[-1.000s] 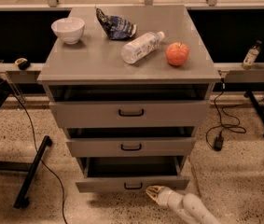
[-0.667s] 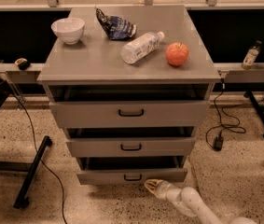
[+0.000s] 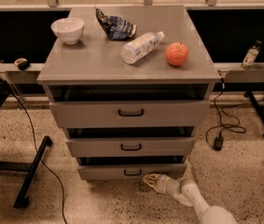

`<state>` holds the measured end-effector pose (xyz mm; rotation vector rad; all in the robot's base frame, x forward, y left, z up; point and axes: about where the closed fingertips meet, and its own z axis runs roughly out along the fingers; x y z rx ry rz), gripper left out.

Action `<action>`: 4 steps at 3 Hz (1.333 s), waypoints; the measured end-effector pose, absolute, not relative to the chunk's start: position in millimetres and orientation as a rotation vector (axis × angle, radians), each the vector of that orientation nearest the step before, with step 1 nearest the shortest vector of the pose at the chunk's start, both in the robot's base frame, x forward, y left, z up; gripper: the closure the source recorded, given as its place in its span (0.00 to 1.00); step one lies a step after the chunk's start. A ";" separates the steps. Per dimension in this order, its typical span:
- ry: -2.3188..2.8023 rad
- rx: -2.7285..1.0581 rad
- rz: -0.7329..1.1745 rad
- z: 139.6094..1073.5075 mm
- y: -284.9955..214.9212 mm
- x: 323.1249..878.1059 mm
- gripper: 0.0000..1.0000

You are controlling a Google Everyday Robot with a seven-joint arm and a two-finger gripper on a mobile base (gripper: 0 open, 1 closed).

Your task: Close bottom drawer

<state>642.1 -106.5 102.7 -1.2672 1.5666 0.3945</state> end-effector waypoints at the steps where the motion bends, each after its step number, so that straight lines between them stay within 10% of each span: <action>1: 1.553 -1.280 0.419 99.3 -109.8 646.6 1.00; 4: 1.495 -1.379 0.433 126.2 -158.1 559.7 1.00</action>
Offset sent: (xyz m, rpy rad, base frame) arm -0.0352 -0.0276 -0.0012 0.0077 -0.0185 0.1165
